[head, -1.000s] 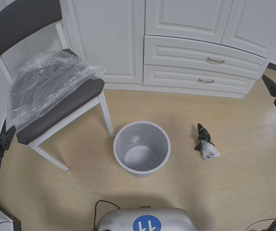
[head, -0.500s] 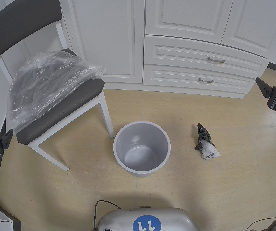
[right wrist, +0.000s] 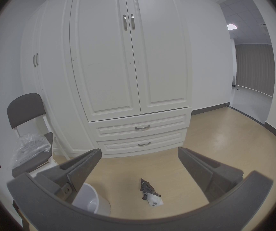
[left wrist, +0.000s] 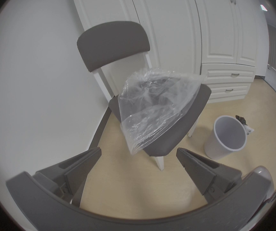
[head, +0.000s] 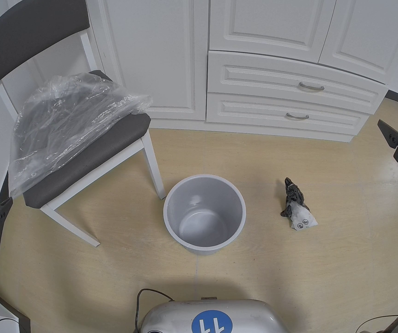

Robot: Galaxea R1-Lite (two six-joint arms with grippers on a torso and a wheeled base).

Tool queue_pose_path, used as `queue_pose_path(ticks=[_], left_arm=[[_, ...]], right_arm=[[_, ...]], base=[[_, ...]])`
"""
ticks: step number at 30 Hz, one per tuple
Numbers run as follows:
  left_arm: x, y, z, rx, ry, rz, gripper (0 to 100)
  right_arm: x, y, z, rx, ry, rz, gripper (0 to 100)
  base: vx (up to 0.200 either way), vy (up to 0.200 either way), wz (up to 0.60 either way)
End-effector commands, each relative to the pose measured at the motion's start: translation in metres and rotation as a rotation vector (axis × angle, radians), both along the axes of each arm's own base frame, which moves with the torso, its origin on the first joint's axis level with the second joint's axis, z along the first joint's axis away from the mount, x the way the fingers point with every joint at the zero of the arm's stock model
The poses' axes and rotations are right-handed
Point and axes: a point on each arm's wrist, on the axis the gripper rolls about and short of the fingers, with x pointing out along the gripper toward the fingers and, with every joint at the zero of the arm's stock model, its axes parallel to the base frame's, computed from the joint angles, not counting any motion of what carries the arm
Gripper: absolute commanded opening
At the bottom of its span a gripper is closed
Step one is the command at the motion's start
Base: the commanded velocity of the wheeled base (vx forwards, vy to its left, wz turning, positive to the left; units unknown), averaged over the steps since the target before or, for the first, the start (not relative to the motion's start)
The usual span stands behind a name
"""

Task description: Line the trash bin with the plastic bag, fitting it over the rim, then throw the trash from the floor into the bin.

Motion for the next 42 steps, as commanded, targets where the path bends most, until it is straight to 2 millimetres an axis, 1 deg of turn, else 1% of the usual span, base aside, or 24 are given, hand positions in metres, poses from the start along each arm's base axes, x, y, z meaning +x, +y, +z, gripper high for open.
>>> queue_pose_path(ticks=[1,8,18,22,27,30,37,42], left_arm=[[0.008,0.013,-0.011,-0.025,0.058,0.034,100],[0.017,0.028,-0.021,-0.026,0.104,0.059,100],[0.033,0.042,-0.034,-0.039,0.108,0.071,100],[0.032,0.045,-0.034,-0.04,0.103,0.084,100],[0.038,0.049,-0.037,-0.053,0.109,0.088,100],[0.042,0.053,-0.037,-0.045,0.089,0.094,100],[0.048,0.056,-0.032,-0.105,0.006,0.12,100],[0.05,0.058,-0.033,-0.11,0.002,0.122,100]], right_arm=[[0.0,-0.003,-0.003,-0.002,0.01,-0.015,100],[0.004,-0.003,-0.006,-0.004,0.026,-0.009,100],[0.006,-0.003,-0.006,-0.002,0.03,-0.011,100],[0.005,-0.003,-0.006,-0.002,0.028,-0.011,100],[0.004,-0.005,-0.005,-0.001,0.021,-0.019,100],[0.004,-0.005,-0.004,-0.001,0.016,-0.013,100],[0.004,-0.008,-0.004,-0.003,0.017,-0.012,100],[0.005,-0.009,-0.005,-0.003,0.019,-0.021,100]], base=[[0.0,0.0,0.0],[0.0,0.0,0.0],[0.0,0.0,0.0],[0.0,0.0,0.0],[0.0,0.0,0.0],[0.0,0.0,0.0],[0.0,0.0,0.0],[0.0,0.0,0.0]])
